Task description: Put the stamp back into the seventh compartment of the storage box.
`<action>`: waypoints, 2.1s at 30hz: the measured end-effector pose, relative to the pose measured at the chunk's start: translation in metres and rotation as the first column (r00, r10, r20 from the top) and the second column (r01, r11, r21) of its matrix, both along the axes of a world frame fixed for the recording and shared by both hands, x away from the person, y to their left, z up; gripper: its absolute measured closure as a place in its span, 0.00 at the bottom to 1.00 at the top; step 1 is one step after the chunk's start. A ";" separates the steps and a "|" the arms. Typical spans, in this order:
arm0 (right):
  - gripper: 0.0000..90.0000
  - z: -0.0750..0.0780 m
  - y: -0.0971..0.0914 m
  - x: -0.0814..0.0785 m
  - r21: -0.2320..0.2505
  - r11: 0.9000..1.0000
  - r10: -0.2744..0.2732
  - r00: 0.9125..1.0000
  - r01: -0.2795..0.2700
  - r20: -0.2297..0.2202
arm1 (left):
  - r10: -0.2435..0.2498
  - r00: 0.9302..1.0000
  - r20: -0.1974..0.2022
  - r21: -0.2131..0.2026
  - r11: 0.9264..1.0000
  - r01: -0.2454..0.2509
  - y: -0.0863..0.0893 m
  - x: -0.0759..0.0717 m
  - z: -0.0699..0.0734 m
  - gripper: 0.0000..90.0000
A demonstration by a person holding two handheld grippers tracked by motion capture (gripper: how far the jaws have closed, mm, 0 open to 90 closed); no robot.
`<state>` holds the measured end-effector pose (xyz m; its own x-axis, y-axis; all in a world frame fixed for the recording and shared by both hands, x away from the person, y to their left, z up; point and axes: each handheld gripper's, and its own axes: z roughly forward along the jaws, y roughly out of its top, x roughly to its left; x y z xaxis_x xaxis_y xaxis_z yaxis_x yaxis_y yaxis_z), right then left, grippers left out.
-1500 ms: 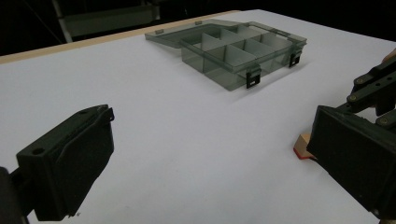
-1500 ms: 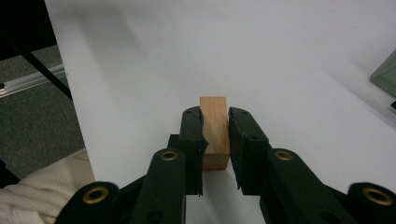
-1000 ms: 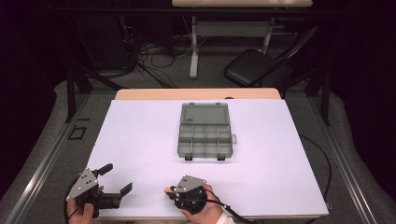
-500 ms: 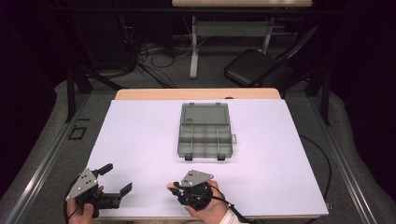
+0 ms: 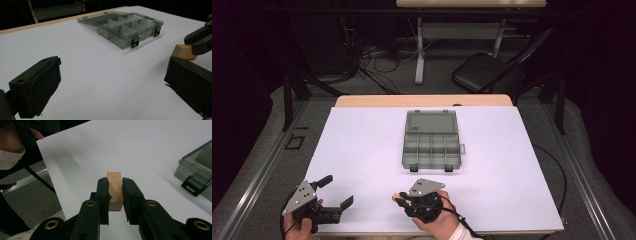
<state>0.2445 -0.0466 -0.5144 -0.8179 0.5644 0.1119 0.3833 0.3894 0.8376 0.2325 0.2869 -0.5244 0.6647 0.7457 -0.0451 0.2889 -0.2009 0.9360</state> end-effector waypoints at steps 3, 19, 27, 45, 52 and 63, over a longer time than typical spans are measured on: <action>0.85 0.004 -0.005 0.003 0.005 1.000 -0.013 1.000 0.013 0.000 | -0.002 1.000 -0.001 -0.001 1.000 0.002 0.000 0.000 0.000 0.00; 0.85 0.025 -0.041 0.020 0.041 0.992 -0.118 0.993 0.118 0.013 | -0.005 1.000 0.001 0.003 1.000 0.005 -0.001 0.000 0.000 0.00; 0.85 0.031 -0.059 0.027 0.062 0.983 -0.174 0.985 0.172 0.016 | -0.002 1.000 -0.004 0.008 1.000 0.002 -0.001 0.001 0.000 0.00; 0.85 0.040 -0.084 0.037 0.057 0.965 -0.258 0.965 0.256 0.040 | -0.005 1.000 -0.005 0.009 1.000 0.005 -0.002 0.001 0.000 0.01; 0.85 0.044 -0.098 0.043 0.061 0.955 -0.294 0.955 0.291 0.039 | -0.010 1.000 -0.005 0.010 1.000 0.010 -0.003 0.001 0.000 0.01; 0.85 0.046 -0.108 0.051 0.034 0.948 -0.318 0.947 0.317 0.045 | -0.006 1.000 -0.004 0.014 1.000 0.006 -0.003 0.001 0.000 0.01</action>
